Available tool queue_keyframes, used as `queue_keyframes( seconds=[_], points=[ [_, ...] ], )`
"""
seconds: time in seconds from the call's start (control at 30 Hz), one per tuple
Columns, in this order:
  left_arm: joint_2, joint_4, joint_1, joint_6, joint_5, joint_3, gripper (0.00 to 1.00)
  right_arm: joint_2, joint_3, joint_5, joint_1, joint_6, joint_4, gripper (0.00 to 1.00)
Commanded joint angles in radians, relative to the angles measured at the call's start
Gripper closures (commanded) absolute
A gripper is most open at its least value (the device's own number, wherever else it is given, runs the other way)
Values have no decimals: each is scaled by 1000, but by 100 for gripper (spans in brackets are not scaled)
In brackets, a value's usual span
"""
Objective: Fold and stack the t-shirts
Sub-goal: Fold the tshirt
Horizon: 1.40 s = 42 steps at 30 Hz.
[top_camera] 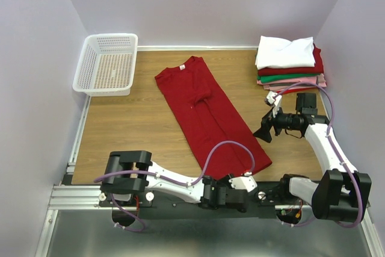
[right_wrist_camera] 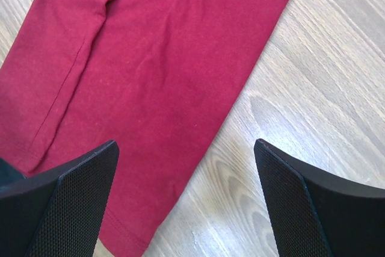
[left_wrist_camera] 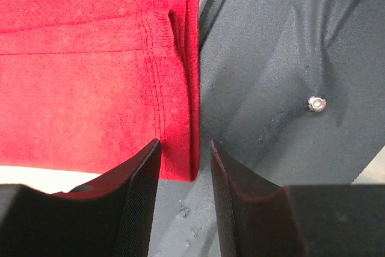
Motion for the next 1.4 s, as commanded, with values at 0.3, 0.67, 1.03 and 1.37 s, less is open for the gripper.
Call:
queue_keyframes(
  seconds=[0.3,0.67,1.03,1.37],
  points=[
    [93,-73,-9,-51,-108,38,72,7,19,-23,-6,-6,-25,0],
    [72,-76,-9,-64,-83,21,100,-21,22,9,-7,-55,-53,0],
    [-55,26,6,-80,3,-64,100,63,11,304,-6,-1059,-653,18],
    [-92,69,26,-89,32,-68,100,36,-27,230,155,-1118,-622,21]
  ],
)
